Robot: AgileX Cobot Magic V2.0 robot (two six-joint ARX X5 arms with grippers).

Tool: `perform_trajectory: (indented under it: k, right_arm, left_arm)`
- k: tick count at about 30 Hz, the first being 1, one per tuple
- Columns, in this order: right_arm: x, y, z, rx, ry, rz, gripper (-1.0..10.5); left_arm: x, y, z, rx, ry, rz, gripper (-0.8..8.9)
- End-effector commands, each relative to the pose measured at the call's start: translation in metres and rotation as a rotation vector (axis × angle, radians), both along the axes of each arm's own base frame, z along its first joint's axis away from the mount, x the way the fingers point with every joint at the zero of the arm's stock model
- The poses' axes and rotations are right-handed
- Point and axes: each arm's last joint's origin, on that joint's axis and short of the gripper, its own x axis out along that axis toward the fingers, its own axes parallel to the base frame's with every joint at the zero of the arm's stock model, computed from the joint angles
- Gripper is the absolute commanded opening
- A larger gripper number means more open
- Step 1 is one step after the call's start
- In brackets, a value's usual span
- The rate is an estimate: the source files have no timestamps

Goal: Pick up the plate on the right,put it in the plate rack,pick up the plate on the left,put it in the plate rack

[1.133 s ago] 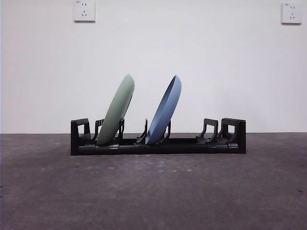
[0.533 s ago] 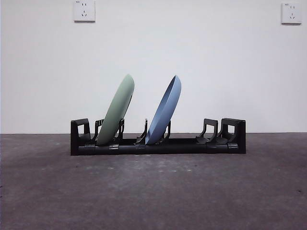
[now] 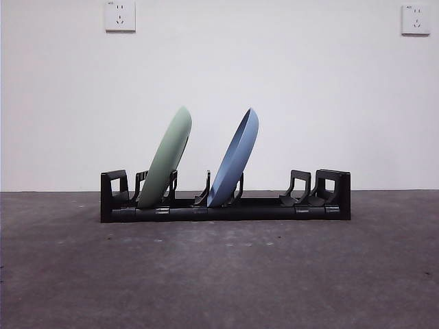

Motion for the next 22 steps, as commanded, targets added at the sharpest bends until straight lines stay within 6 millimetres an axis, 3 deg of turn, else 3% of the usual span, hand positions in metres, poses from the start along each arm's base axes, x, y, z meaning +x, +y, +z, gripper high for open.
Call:
perform_trajectory:
  k: [1, 6, 16, 22]
  right_arm:
    - [-0.003, -0.004, -0.025, -0.044, -0.059, -0.050, 0.0]
    - [0.001, -0.005, -0.071, -0.038, -0.124, -0.059, 0.0]
    - [0.023, -0.005, -0.194, 0.001, -0.089, -0.063, 0.0]
    - [0.026, -0.005, -0.250, 0.009, -0.042, -0.079, 0.0]
  left_arm:
    - [0.000, 0.000, -0.003, -0.008, 0.006, 0.006, -0.04]
    - [0.000, 0.000, -0.003, -0.008, 0.006, 0.006, -0.04]
    - [0.000, 0.000, -0.003, -0.008, 0.006, 0.006, -0.04]
    - [0.000, 0.000, -0.003, -0.008, 0.006, 0.006, -0.04]
